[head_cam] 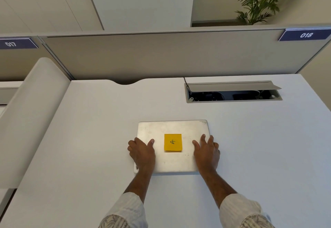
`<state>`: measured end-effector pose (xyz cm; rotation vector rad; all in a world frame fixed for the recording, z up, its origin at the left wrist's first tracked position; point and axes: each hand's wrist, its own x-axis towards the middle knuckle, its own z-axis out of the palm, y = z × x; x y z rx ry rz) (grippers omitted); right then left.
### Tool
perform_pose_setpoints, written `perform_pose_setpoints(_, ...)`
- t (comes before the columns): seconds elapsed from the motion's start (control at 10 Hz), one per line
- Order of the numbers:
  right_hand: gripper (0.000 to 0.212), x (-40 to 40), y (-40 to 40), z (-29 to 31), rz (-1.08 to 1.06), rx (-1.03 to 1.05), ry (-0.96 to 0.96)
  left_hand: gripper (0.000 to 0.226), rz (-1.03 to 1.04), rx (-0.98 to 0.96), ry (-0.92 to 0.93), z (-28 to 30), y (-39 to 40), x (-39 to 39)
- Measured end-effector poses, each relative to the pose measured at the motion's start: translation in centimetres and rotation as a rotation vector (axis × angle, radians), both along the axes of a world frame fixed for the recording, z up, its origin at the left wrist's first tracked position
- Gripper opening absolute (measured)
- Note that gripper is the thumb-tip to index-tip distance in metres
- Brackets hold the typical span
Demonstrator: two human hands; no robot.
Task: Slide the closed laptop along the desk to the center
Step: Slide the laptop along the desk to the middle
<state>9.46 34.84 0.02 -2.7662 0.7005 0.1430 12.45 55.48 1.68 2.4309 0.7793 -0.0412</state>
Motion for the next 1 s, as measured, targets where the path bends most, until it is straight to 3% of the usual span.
perform_pose_setpoints(0.3,0.058,-0.5,-0.3,-0.5,0.082,-0.076,0.018,0.055,-0.109,0.069,-0.018,-0.6,0.9,-0.7)
perform_pose_setpoints(0.7,0.071,-0.2,-0.5,0.8,0.116,0.079,-0.045,0.068,-0.118,0.011,-0.049,-0.7,2.0,-0.9)
perform_pose_setpoints(0.9,0.065,0.6,0.7,2.0,0.209,0.111,-0.132,0.051,-0.111,0.000,-0.138,0.4,0.8,0.1)
perform_pose_setpoints(1.0,0.082,1.0,1.4,2.3,0.254,0.115,-0.191,0.039,-0.128,-0.025,-0.224,0.8,-0.1,0.4)
